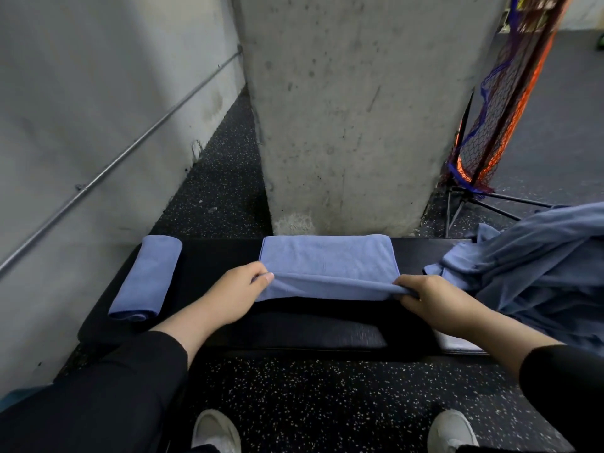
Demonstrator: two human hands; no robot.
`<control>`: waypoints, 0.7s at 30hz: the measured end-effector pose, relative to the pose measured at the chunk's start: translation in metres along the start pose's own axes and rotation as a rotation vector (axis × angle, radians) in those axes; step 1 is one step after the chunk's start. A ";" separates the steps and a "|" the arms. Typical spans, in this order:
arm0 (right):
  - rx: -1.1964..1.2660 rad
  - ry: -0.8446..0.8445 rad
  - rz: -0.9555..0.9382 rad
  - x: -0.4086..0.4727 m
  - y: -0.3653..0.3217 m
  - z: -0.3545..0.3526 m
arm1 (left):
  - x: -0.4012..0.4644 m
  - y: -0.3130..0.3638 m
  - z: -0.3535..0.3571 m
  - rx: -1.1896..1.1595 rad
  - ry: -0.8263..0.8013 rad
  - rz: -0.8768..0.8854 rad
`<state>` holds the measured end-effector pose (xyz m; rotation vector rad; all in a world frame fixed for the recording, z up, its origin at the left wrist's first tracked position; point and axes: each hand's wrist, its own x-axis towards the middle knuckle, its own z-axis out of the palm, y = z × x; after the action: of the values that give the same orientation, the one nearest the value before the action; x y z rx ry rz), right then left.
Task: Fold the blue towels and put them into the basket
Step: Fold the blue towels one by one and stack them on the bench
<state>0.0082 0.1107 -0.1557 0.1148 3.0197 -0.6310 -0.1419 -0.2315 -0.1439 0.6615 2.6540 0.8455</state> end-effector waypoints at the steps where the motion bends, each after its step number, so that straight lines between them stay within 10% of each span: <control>1: 0.007 -0.021 0.028 -0.001 -0.002 -0.004 | -0.001 0.001 -0.002 -0.010 0.004 0.001; 11: 0.207 -0.341 0.108 -0.018 -0.009 -0.040 | -0.036 0.011 -0.041 -0.270 -0.355 -0.085; 21: 0.200 0.112 0.162 0.003 -0.020 -0.035 | -0.006 0.015 -0.013 -0.370 0.150 -0.090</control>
<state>0.0022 0.1071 -0.1156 0.4113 3.0015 -0.9374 -0.1369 -0.2298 -0.1237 0.3954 2.5260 1.3596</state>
